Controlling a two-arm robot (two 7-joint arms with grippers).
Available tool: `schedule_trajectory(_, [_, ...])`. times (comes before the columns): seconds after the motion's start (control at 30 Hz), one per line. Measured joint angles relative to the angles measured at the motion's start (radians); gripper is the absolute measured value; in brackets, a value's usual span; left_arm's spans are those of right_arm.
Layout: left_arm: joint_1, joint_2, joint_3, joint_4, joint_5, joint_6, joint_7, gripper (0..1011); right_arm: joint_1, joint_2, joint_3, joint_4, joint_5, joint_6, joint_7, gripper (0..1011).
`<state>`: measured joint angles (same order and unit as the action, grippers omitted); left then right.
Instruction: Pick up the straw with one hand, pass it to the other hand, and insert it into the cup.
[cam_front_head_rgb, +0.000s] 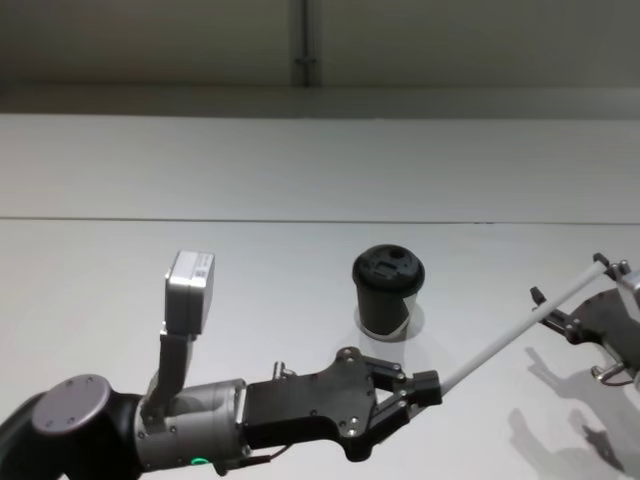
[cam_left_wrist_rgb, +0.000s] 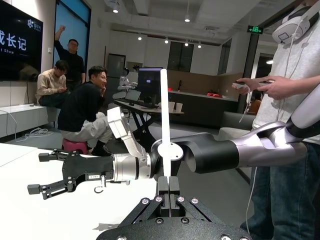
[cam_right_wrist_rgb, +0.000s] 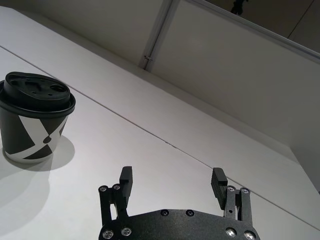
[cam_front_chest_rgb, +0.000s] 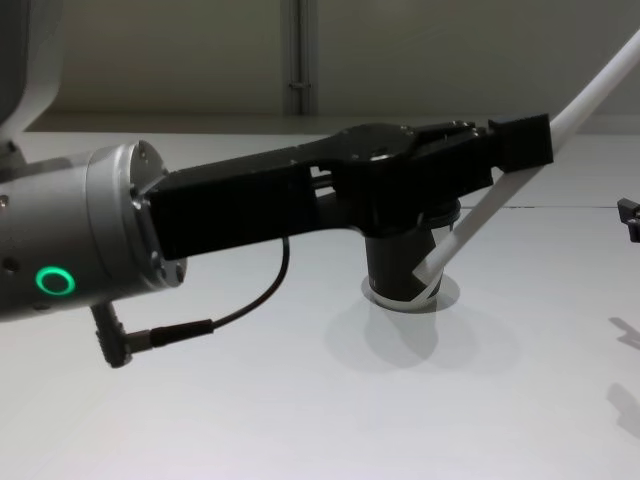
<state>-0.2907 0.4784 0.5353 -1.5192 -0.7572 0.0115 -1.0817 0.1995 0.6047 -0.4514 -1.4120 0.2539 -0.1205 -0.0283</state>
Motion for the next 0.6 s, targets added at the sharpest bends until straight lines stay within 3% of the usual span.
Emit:
schedule_trajectory(0.13, [0.000, 0.000, -0.001, 0.001, -0.001, 0.001, 0.000, 0, 0.000, 0.000, 0.000, 0.000, 0.000, -0.001, 0.004, 1001])
schedule_trajectory(0.33, [0.001, -0.001, -0.002, 0.001, -0.001, 0.003, -0.001, 0, 0.000, 0.009, 0.003, 0.001, 0.039, -0.064, 0.126, 1001])
schedule_trajectory(0.6, [0.001, -0.002, -0.002, 0.002, -0.002, 0.004, -0.001, 0, -0.044, 0.031, 0.031, -0.029, 0.124, -0.142, 0.259, 1001])
